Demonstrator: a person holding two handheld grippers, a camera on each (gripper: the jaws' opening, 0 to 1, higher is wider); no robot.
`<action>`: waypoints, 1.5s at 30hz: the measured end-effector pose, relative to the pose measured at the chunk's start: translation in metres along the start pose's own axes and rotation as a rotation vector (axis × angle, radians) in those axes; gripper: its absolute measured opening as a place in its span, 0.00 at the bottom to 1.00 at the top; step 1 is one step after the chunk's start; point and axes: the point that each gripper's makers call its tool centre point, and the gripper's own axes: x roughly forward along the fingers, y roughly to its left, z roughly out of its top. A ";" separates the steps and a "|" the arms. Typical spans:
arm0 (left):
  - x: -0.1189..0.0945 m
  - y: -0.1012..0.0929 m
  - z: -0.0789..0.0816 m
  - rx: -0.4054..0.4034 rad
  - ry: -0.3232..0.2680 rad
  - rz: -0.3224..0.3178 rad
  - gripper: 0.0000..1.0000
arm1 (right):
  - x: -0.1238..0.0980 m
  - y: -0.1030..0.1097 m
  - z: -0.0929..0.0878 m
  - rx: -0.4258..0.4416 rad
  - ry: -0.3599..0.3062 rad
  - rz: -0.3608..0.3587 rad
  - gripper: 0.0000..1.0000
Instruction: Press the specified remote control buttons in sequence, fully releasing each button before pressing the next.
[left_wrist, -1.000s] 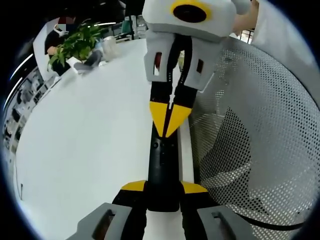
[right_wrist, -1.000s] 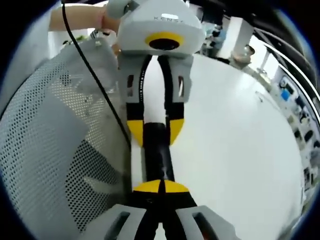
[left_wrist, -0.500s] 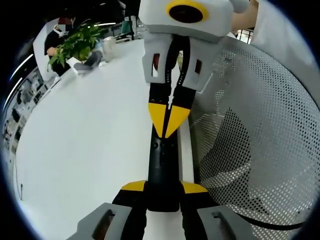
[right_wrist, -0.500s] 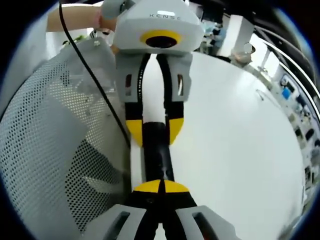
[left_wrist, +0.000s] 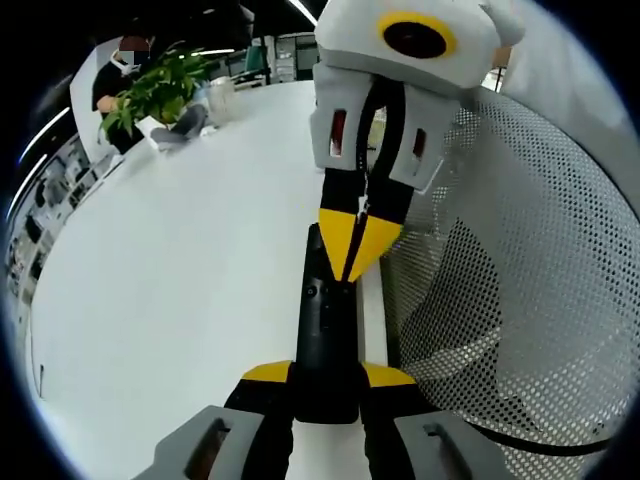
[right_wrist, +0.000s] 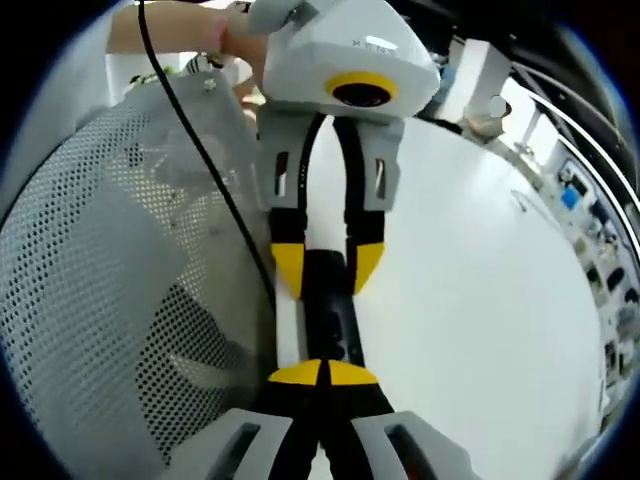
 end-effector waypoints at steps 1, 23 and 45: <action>0.000 0.000 0.000 0.002 0.002 0.000 0.24 | 0.000 0.000 0.001 -0.010 0.000 -0.004 0.00; 0.000 0.000 0.000 0.012 0.011 -0.009 0.24 | 0.007 0.001 0.002 -0.293 0.113 0.037 0.00; 0.000 -0.001 0.000 0.006 0.007 -0.006 0.24 | 0.003 -0.007 0.004 -0.001 0.011 0.046 0.00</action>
